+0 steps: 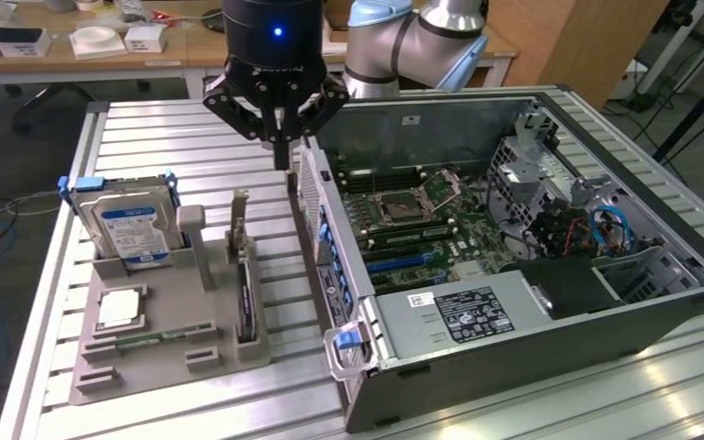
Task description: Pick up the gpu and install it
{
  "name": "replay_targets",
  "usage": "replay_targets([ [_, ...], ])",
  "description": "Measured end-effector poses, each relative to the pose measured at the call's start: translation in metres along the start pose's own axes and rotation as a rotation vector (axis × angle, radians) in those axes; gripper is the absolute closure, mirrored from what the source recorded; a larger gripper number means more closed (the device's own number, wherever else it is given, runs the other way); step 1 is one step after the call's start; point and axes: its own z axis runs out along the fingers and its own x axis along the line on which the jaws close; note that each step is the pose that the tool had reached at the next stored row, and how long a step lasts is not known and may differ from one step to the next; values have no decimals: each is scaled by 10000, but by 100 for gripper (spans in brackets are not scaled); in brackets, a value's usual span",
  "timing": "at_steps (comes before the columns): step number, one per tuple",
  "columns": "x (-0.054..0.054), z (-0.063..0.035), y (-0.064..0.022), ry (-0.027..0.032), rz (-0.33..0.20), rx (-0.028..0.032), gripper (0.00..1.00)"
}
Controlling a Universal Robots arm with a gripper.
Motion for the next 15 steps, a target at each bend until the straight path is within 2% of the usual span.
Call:
replay_targets([
  [15, 98, 10, -18, 2, 3, 1, 89],
])
